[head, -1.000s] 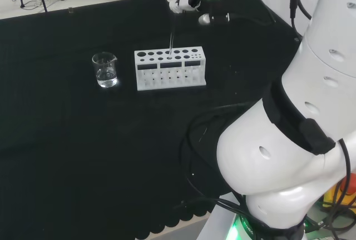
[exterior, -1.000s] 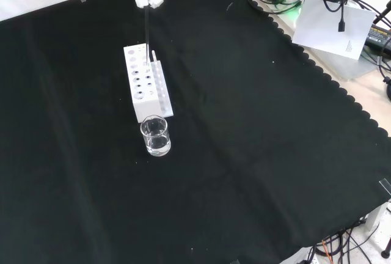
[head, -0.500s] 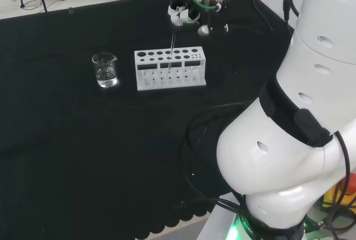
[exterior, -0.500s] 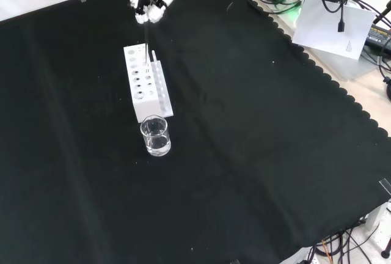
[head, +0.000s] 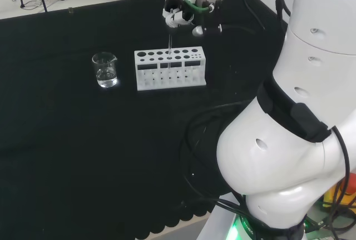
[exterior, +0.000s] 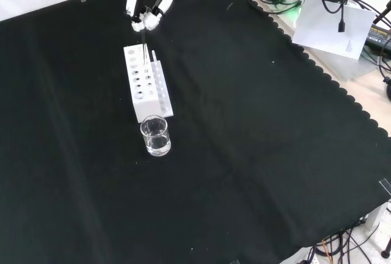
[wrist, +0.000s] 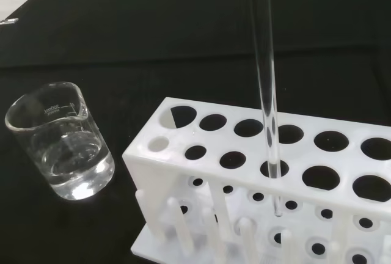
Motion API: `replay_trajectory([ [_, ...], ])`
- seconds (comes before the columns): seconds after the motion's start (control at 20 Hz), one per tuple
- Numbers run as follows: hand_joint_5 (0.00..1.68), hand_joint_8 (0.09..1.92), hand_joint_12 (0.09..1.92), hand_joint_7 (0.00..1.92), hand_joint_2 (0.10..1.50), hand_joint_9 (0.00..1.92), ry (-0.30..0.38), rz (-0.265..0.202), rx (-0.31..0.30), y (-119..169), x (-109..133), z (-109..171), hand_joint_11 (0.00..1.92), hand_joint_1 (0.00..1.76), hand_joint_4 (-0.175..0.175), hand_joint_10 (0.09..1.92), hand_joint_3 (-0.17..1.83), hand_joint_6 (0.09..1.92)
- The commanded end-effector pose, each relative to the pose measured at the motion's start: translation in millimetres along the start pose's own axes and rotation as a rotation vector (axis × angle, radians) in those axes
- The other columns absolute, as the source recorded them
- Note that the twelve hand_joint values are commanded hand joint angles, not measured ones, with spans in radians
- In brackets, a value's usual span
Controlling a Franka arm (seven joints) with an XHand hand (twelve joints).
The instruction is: Put the glass rod back on the white test tube rack.
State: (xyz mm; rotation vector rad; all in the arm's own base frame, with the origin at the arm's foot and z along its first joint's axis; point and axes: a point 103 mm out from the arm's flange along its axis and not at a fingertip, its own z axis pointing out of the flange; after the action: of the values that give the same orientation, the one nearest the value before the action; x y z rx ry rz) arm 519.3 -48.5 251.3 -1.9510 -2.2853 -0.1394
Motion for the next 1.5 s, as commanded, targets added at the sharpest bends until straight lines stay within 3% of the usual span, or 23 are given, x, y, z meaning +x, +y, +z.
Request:
replay_trajectory([
  [0.05,1.06,1.13,0.8,1.1,1.08,1.58,-0.012,0.005,0.023,3.0,-0.4,3.6,1.62,1.29,-0.175,0.89,0.0,0.56],
  [0.8,1.06,1.12,0.79,1.1,1.08,1.59,-0.008,-0.008,0.067,2.6,-1.4,9.9,1.63,1.29,-0.175,0.88,0.0,0.57],
  [1.0,1.09,0.78,0.7,1.27,1.04,1.68,-0.013,-0.003,0.075,1.5,-1.6,3.0,1.69,1.31,-0.175,0.8,-0.03,0.59],
  [1.05,1.05,0.61,0.68,1.32,1.03,1.7,-0.032,-0.002,0.079,1.1,-0.1,2.3,1.71,1.35,-0.175,0.79,-0.08,0.66],
  [1.15,0.88,0.52,0.73,1.29,0.95,1.72,-0.049,-0.003,0.081,0.7,2.9,0.5,1.76,1.4,-0.175,0.73,-0.15,0.83],
  [1.35,0.69,0.68,0.92,1.08,0.88,1.75,-0.077,0.0,0.084,0.7,11.5,-2.8,1.85,1.44,-0.175,0.72,-0.17,0.93],
  [1.5,0.63,0.7,0.95,1.03,0.87,1.75,-0.072,-0.007,0.082,0.4,15.2,-3.4,1.88,1.45,-0.175,0.73,-0.17,0.93],
])
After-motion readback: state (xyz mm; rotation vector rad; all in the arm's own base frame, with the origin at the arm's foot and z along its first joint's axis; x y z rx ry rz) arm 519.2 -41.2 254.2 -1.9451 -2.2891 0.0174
